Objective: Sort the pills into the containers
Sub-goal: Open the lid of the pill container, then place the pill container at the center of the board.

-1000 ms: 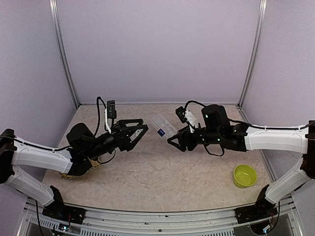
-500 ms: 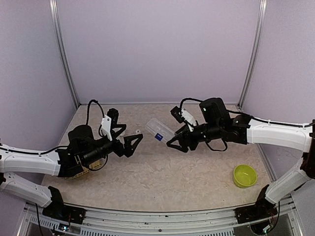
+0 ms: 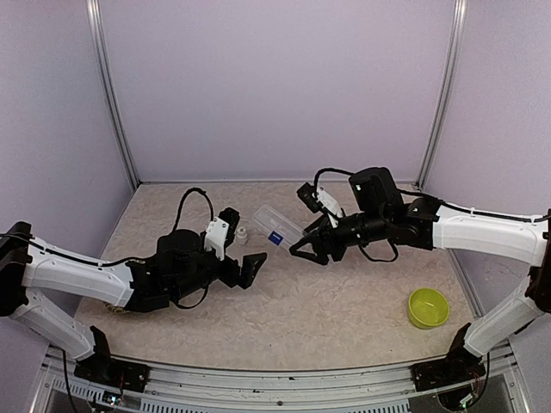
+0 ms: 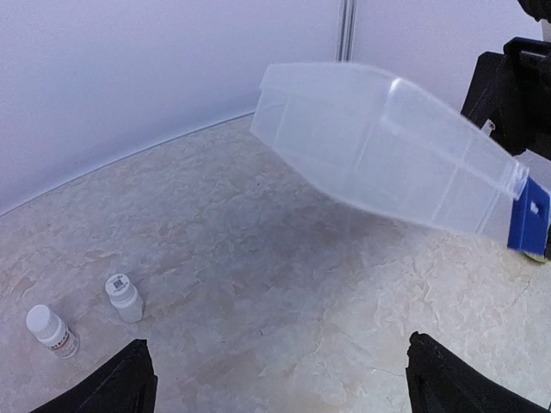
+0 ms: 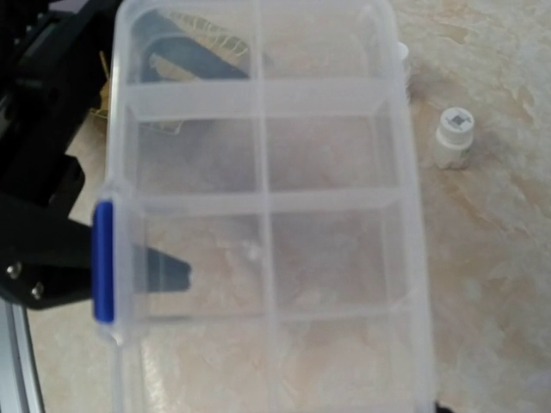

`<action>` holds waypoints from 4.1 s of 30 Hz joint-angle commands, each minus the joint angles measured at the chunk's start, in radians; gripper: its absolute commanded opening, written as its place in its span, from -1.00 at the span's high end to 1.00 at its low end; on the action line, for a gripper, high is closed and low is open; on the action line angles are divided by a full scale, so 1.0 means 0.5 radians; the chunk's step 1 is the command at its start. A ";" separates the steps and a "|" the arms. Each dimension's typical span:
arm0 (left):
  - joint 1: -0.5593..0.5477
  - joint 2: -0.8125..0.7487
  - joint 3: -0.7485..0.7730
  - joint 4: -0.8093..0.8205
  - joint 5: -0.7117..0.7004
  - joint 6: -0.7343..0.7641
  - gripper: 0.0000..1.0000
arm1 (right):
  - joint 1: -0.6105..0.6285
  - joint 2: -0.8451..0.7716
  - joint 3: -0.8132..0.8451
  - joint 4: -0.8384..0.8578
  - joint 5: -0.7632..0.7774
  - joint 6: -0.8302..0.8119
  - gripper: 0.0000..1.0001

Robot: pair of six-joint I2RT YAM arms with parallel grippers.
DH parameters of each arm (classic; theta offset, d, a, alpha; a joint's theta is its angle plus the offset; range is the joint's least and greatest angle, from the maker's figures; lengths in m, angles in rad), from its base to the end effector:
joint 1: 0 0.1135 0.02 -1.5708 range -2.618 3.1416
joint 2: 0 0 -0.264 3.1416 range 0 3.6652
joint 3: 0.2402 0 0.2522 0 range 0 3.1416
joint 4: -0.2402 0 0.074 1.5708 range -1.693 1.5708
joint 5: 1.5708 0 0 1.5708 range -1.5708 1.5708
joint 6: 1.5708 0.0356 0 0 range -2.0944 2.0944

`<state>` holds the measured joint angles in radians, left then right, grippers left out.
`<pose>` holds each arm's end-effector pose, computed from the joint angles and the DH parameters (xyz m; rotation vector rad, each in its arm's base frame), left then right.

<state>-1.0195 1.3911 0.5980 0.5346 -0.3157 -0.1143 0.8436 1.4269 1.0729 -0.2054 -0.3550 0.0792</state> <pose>0.1622 -0.2427 0.2132 0.5995 1.7465 -0.5117 0.2060 0.2501 0.2891 -1.0334 1.9791 0.9046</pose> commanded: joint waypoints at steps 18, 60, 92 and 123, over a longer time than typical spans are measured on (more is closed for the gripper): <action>-0.057 -0.003 0.102 0.237 0.085 -0.003 -0.97 | 0.086 0.126 0.033 -0.019 0.144 -0.037 -0.18; -0.059 -0.522 -0.187 -0.136 0.159 -0.003 -0.97 | 0.075 0.496 -0.058 -0.158 0.100 -0.596 -0.25; -0.059 -0.499 -0.297 -0.132 0.354 -0.069 -0.97 | 0.107 0.822 -0.207 0.046 0.309 -0.678 -0.43; 0.107 0.222 0.067 0.003 1.092 0.268 -0.84 | 0.044 0.607 -0.206 -0.148 0.747 -0.466 -1.00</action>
<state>-0.9913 1.4425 0.5564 0.5034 0.0952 -0.0223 0.8829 1.7836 0.9813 -0.2268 -0.0101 -0.1886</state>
